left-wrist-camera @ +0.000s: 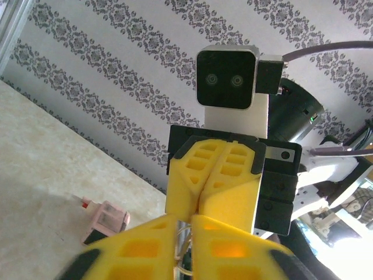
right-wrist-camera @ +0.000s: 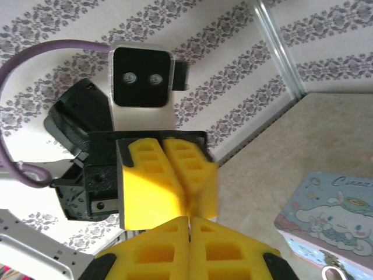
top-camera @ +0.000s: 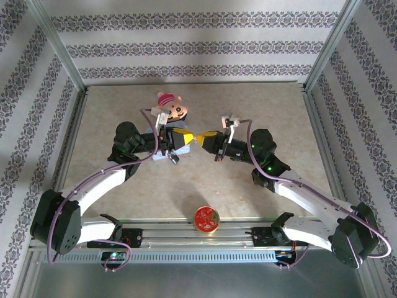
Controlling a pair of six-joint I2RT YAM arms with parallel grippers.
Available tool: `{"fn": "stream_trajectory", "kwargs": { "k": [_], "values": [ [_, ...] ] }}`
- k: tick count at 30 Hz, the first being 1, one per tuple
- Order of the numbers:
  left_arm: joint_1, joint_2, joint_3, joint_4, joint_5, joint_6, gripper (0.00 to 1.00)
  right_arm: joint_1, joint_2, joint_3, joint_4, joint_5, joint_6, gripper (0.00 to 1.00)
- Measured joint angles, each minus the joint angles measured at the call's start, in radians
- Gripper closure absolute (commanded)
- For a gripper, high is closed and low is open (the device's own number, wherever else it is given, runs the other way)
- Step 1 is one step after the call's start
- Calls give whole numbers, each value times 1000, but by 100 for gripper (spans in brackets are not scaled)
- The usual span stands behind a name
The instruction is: Unlock a padlock with a key
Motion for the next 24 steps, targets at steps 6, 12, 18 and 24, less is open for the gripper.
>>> {"fn": "stream_trajectory", "kwargs": {
  "k": [6, 12, 18, 24],
  "values": [
    [4, -5, 1, -16, 16, 23, 100, 0, 0, 7, -27, 1, 6, 59],
    [5, -56, 116, -369, 34, 232, 100, -11, -63, 16, -148, 16, -24, 16],
    [1, -87, 340, -851, 25, 547, 100, -22, -140, 23, -219, 12, -69, 2],
    [-45, -70, 447, -1156, 0, 732, 100, -27, -166, 22, -221, -13, -97, 33]
  ]
}}
